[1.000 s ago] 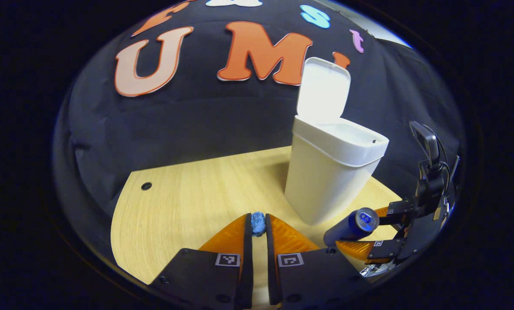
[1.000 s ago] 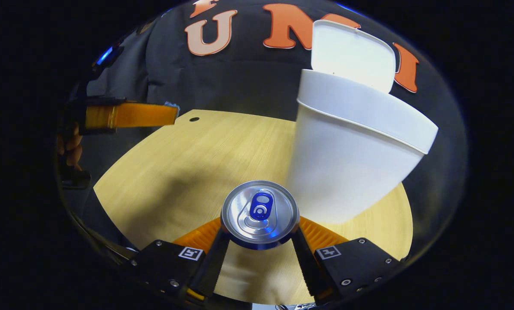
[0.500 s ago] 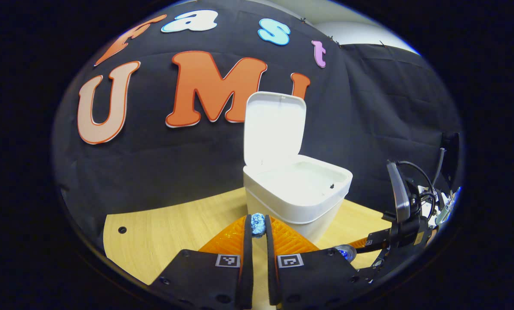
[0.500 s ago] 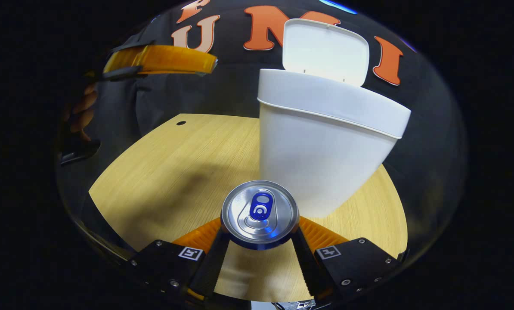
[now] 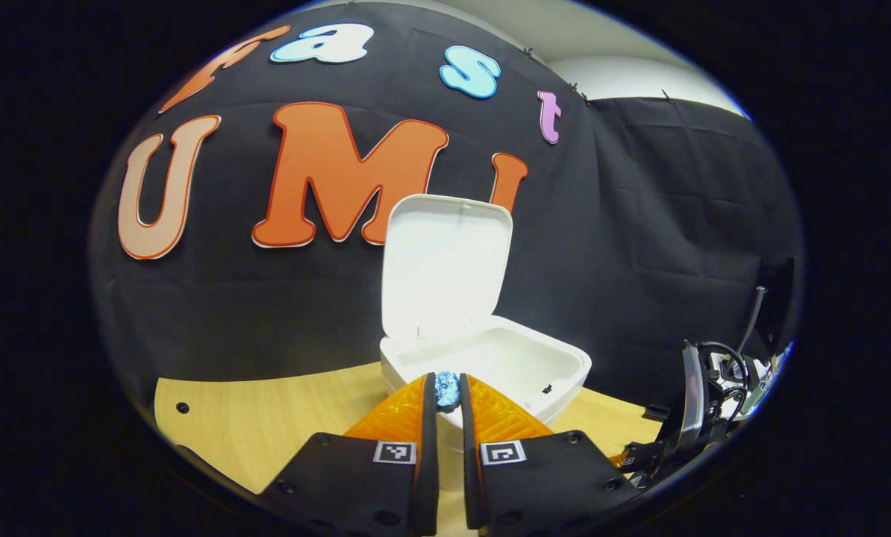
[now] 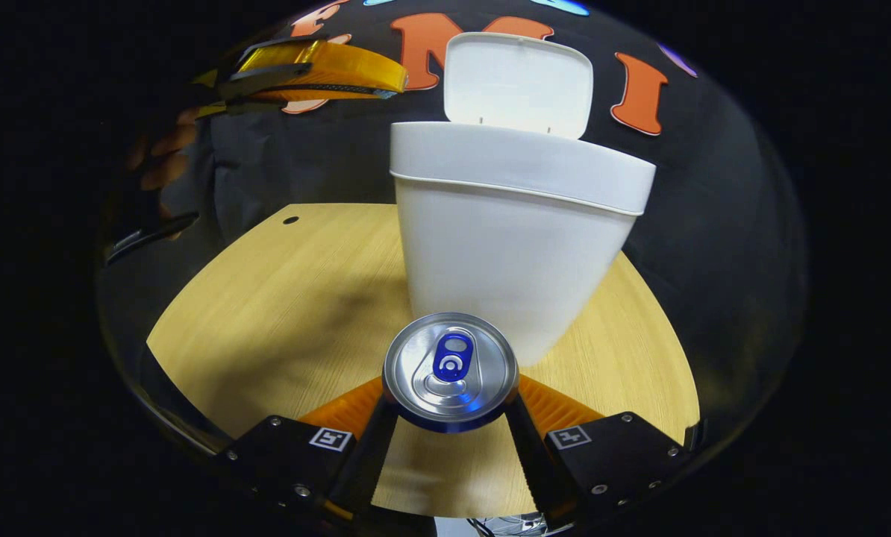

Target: Press the lid of the desktop garbage bin to open it, pick up the crumpled paper on the desktop and throw it into the bin, then pick up the pop can on the desktop and drop it into the bin, and finally close the garbage bin lid.

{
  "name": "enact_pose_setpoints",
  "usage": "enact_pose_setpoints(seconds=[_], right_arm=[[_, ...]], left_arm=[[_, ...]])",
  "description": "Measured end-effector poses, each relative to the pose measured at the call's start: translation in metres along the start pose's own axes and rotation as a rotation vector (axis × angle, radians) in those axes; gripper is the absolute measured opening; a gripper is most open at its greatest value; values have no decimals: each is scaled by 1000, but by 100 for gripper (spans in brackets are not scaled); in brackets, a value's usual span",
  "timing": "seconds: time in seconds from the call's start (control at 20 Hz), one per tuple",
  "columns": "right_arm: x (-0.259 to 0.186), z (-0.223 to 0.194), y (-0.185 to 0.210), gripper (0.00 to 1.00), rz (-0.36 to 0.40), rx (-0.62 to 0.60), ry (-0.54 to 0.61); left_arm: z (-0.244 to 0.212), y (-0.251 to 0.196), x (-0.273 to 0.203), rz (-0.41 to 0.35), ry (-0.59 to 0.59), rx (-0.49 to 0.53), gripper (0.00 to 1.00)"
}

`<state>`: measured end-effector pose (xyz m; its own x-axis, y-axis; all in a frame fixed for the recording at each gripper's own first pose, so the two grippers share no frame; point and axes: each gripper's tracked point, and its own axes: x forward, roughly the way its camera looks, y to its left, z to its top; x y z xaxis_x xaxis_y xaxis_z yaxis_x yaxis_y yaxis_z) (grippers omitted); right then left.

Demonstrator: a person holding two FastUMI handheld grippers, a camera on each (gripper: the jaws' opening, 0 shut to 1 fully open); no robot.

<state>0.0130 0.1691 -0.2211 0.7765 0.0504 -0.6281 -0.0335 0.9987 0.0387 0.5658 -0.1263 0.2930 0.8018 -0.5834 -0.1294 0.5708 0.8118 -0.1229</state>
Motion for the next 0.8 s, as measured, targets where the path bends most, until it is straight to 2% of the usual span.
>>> enact_pose_setpoints(seconds=[0.25, 0.3, 0.35, 0.45, 0.55, 0.6, 0.65, 0.8], right_arm=[[1, 3, -3, 80, -34, 18, -9], [0, 3, -3, 76, -41, 18, -11], [0, 4, -5, 80, -49, 15, -14], [0, 9, -11, 80, -64, 7, -24], [-2, 10, -19, 80, -78, 15, -24], [-5, 12, -22, 76, -85, 18, -26], [-8, 15, -27, 80, -94, 19, -33], [-14, 29, -43, 80, -122, 15, -62]], left_arm=[[-6, -8, 14, -20, 17, 29, 18], [-8, -10, 14, -27, 24, 33, 18], [-9, -9, 15, -25, 24, 37, 18], [-11, -10, 16, -27, 30, 40, 18], [-14, -10, 16, -34, 46, 43, 24], [-16, -9, 16, -34, 54, 50, 22], [-14, -8, 16, -32, 51, 55, 25], [-16, -10, 19, -45, 56, 55, 30]])
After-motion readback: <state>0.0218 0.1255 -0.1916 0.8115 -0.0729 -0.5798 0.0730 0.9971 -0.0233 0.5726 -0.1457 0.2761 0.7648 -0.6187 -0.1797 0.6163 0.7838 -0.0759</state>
